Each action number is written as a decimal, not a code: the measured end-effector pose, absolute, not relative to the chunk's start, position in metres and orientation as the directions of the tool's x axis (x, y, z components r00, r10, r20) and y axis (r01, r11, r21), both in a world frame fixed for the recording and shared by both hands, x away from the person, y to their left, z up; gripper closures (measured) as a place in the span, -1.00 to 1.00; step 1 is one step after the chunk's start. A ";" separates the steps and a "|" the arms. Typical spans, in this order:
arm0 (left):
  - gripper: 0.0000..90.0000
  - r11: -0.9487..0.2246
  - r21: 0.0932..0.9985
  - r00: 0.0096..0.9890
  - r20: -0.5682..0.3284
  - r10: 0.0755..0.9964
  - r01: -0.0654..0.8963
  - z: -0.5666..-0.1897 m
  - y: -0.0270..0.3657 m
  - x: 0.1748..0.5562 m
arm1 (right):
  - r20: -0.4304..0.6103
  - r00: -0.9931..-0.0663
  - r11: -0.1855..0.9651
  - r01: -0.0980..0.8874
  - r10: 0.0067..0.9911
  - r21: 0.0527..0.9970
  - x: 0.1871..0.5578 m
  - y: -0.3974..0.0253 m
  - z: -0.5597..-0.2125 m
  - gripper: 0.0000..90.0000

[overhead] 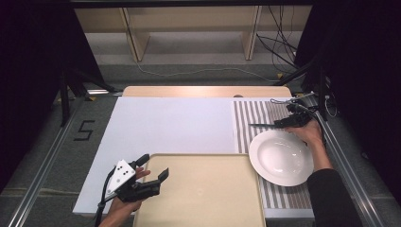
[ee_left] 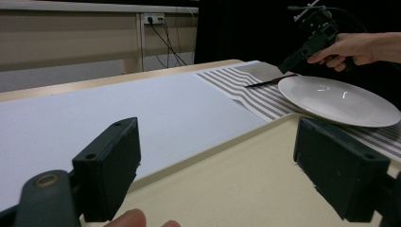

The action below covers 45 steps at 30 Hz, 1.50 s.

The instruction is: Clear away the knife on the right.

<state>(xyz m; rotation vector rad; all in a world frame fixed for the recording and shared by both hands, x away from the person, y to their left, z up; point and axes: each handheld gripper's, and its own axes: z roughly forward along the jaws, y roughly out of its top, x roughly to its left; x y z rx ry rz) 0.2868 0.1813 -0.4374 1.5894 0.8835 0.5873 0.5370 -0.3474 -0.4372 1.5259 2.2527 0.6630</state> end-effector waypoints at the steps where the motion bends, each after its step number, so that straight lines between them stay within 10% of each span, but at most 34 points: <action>1: -0.66 -0.049 0.974 0.589 -0.095 0.803 0.223 -0.437 0.181 0.287 | -0.020 -0.366 0.317 0.776 0.930 0.546 0.538 -0.347 -0.438 -0.43; 26: -0.66 -0.035 0.975 0.590 -0.104 0.801 0.220 -0.436 0.181 0.286 | 0.021 -0.342 0.298 0.846 0.940 0.443 0.554 -0.352 -0.459 -0.42; 45: -0.65 -0.039 0.974 0.591 -0.103 0.800 0.222 -0.436 0.181 0.286 | -0.034 -0.409 0.393 0.848 0.912 0.356 0.553 -0.345 -0.455 0.52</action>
